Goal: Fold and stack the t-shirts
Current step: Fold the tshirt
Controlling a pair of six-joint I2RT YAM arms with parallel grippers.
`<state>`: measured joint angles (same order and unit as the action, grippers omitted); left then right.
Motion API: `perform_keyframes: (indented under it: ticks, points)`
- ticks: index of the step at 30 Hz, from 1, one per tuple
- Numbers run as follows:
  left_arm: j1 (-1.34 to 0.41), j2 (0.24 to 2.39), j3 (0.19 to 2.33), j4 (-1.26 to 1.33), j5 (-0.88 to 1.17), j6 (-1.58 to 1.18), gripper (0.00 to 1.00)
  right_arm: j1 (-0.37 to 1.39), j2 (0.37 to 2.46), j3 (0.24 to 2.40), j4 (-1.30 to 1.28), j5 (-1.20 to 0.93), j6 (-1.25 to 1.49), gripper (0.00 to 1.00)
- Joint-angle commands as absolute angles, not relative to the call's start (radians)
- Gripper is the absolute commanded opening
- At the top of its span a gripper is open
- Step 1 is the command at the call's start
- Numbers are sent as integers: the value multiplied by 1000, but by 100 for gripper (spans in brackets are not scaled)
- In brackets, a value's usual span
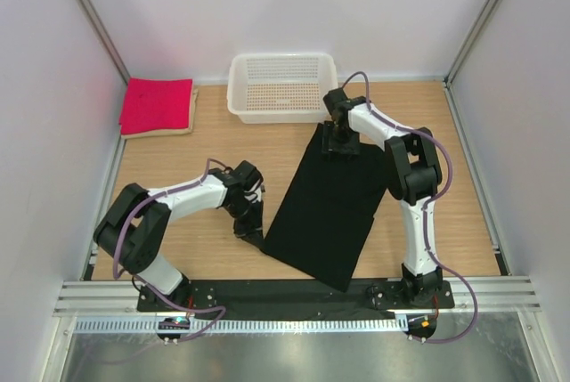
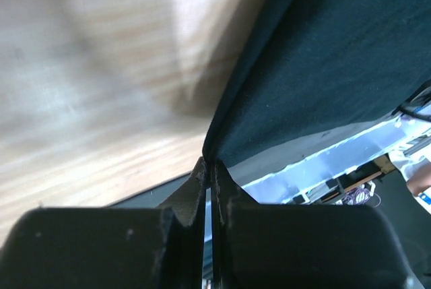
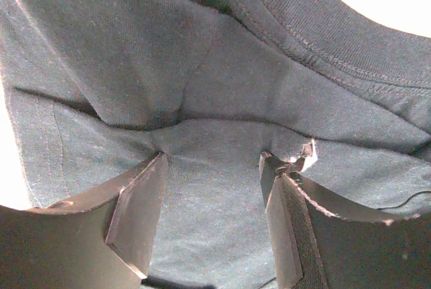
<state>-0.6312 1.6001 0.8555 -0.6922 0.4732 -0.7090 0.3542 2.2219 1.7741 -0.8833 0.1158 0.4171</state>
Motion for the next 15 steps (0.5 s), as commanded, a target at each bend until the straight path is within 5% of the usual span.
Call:
perform_keyframes:
  ticks: [1, 15]
  points:
    - [-653, 1537, 831, -781, 486, -738, 0, 412, 2218, 1674, -871, 114, 445, 64]
    - [-742, 1411, 692, -756, 449, -857, 0, 537, 2333, 1864, -894, 54, 410, 65]
